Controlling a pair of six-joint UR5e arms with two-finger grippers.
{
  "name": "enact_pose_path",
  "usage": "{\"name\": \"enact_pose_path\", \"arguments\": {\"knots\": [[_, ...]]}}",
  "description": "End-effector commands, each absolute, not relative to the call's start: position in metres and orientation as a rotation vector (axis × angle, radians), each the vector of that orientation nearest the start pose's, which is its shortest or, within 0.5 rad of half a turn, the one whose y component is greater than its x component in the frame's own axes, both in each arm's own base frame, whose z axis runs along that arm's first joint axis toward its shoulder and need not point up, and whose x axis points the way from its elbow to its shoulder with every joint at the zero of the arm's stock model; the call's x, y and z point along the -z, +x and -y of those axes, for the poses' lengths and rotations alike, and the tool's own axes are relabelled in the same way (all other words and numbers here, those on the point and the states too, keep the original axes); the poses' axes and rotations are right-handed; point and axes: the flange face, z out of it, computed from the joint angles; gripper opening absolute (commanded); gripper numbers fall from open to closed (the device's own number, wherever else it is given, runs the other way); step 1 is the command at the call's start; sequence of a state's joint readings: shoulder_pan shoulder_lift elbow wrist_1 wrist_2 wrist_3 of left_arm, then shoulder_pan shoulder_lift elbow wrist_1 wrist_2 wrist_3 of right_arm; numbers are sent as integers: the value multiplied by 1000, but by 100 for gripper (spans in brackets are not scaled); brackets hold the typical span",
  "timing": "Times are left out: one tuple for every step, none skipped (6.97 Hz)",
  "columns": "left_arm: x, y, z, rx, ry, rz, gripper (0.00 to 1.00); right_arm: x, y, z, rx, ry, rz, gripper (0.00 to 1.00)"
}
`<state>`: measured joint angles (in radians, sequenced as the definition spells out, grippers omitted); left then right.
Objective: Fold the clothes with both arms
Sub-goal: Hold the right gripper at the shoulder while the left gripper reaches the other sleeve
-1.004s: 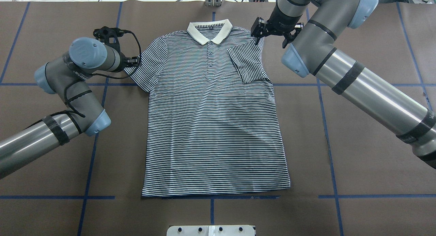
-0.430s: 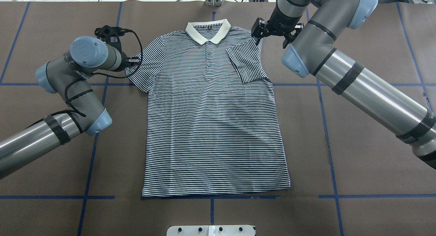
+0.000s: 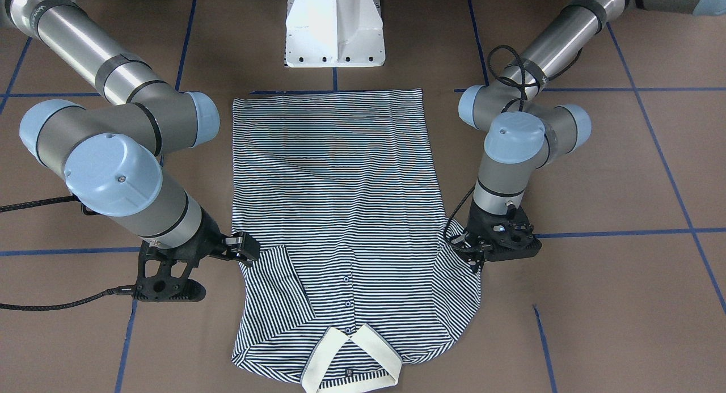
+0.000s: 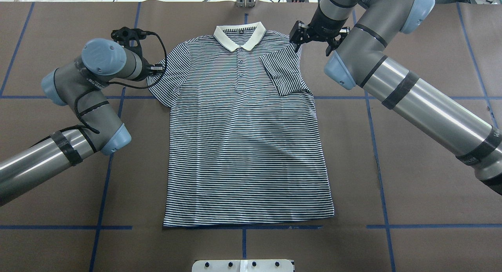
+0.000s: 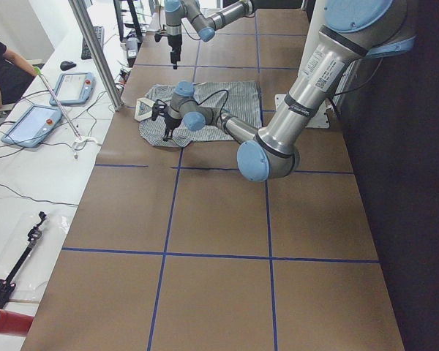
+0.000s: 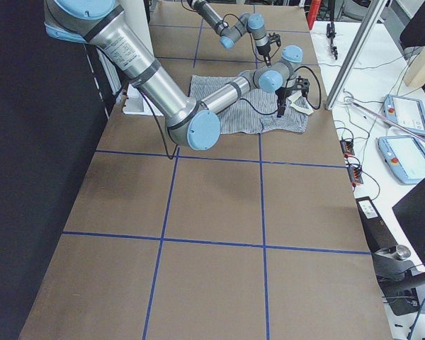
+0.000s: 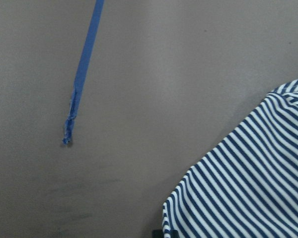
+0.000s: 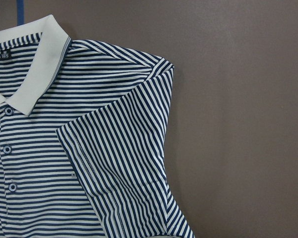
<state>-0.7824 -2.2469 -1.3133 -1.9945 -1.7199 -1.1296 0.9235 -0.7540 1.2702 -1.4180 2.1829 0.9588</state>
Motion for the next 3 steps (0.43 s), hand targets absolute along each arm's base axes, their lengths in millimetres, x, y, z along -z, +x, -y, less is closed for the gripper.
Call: {"name": "enact_pose_path", "arguments": {"knots": [[-248,471,635,272,348,-760,0,-262,-409,668,-86,29,874,100],[-238,489,648,323,322,-761,0,-261,-409,667,-85,28,877,100],[-221,518,664,330,303,-742,0,-265,-405,665,-86,28,880,100]]}}
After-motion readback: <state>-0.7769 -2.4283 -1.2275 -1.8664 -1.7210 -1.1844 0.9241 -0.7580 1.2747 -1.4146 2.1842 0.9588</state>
